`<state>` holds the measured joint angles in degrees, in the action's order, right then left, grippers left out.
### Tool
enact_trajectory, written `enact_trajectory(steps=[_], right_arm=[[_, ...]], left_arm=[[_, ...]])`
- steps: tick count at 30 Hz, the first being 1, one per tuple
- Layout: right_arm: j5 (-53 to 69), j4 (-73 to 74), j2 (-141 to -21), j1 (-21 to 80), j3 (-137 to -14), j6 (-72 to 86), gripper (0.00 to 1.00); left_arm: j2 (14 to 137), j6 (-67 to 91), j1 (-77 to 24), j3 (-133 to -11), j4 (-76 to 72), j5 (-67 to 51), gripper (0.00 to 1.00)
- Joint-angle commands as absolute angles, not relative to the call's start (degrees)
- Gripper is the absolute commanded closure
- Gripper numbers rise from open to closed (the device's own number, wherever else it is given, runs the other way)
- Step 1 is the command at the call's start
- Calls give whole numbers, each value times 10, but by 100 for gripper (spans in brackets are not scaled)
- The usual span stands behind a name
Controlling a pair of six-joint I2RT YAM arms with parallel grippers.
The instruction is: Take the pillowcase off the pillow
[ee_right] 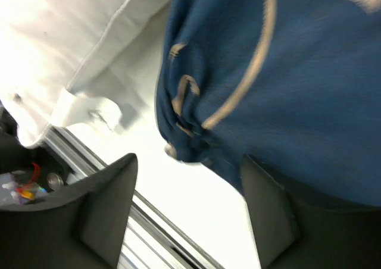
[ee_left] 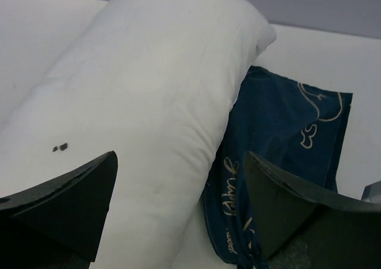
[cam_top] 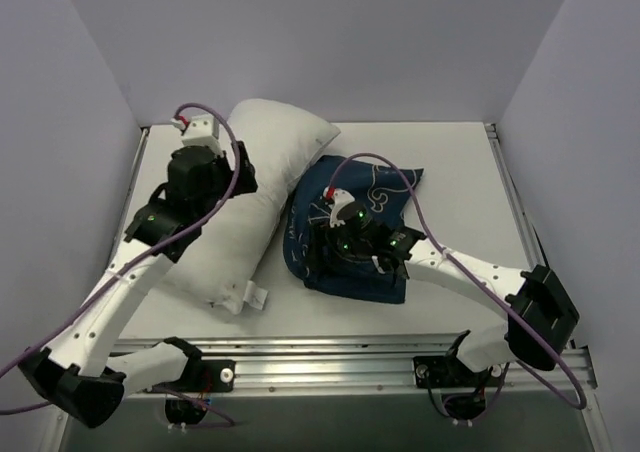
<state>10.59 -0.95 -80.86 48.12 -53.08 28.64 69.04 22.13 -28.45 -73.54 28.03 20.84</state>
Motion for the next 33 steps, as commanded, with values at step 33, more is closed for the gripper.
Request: enact_trajectory(steps=[33], right_arm=[[-537,303,-315,356,-761,139,0]], left_arm=[[273,160,-278,-834,632,416,6]])
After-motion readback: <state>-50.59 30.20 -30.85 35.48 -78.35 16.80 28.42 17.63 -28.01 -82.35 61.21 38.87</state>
